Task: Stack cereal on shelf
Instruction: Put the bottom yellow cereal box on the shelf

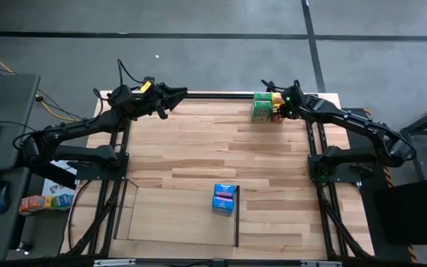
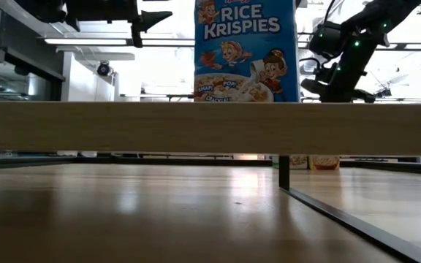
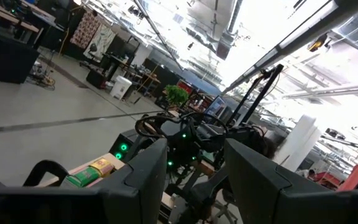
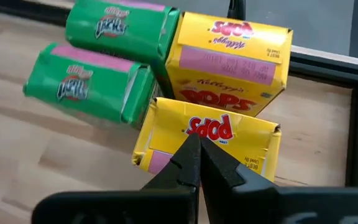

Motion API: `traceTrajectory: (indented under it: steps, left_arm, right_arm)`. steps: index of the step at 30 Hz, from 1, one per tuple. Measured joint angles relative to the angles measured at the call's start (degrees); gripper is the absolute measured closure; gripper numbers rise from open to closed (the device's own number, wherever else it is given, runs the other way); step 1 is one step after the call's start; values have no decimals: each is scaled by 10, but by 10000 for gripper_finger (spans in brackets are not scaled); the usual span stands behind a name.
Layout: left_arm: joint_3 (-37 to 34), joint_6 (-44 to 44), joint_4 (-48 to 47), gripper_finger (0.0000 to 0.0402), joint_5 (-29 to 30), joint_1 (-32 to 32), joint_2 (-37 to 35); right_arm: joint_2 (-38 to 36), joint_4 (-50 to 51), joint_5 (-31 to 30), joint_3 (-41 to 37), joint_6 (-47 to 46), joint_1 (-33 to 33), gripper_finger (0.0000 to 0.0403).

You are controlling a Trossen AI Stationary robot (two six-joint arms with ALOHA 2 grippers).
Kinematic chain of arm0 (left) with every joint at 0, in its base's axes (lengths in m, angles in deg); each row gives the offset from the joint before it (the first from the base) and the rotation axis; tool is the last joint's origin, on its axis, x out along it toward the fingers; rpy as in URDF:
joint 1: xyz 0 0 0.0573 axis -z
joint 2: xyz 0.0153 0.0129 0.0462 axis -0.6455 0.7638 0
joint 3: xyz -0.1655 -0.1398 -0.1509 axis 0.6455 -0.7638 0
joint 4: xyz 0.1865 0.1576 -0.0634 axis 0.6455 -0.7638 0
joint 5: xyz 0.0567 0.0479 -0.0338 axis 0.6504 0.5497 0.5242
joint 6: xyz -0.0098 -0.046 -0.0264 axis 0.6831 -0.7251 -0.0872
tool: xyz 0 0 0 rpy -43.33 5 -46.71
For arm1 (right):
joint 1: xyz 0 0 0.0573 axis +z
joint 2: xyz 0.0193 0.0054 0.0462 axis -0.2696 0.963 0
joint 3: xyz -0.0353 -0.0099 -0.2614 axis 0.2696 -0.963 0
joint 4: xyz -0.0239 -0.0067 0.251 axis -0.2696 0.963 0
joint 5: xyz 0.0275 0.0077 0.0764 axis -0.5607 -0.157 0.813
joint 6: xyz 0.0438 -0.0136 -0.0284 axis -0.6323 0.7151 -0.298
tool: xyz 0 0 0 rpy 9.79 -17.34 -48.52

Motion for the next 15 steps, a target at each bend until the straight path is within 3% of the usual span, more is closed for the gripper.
traceTrajectory:
  steps: [6,15]
  left_arm:
    - [0,0,0,247,0,0,0]
    - [0,5,0,247,0,0,0]
  right_arm:
    - [-14,9,4,14,3,-4,403]
    - [-23,63,-3,103,37,-5,402]
